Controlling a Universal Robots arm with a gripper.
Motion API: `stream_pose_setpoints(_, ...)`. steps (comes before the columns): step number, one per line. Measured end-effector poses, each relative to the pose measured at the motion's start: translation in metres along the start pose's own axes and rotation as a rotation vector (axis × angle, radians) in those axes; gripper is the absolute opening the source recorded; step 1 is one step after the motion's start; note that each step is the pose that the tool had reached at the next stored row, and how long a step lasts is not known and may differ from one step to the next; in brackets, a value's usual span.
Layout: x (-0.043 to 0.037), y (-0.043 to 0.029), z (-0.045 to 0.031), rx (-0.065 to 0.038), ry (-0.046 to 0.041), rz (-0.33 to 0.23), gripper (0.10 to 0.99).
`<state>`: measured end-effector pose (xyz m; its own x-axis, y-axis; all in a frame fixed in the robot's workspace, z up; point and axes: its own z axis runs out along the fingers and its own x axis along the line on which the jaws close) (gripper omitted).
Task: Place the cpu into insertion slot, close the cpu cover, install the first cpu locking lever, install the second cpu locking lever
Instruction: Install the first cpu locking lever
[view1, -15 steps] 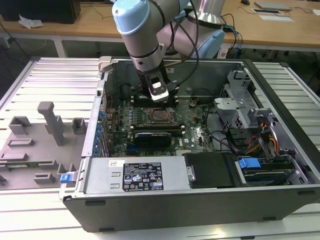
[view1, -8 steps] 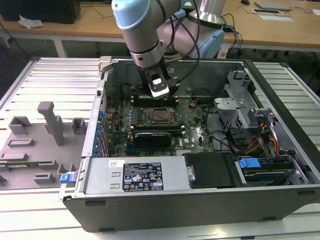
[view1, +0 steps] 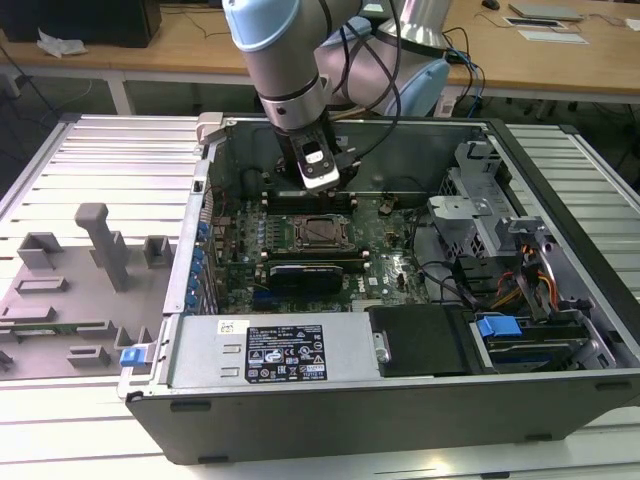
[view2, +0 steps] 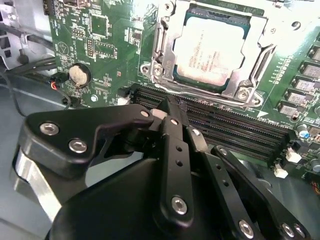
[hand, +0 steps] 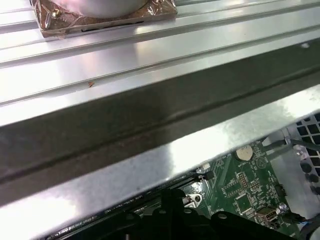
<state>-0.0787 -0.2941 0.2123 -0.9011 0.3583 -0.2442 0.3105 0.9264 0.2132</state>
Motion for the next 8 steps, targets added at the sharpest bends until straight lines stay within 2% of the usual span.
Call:
stream_pose_setpoints(2,-0.0001,0.0,0.0002,0.008,0.0223,0.003,0.106)
stream_pose_setpoints(4,-0.0004,0.0001,0.0005,0.018,0.0493,0.007,0.106)
stream_pose_setpoints(5,-0.0008,0.0002,0.0008,0.026,0.0716,0.009,0.106)
stream_pose_setpoints(7,-0.0013,0.0003,0.0011,0.039,0.105,0.014,0.106)
stream_pose_setpoints(8,-0.0013,0.0002,0.0012,0.042,0.1123,0.015,0.106)
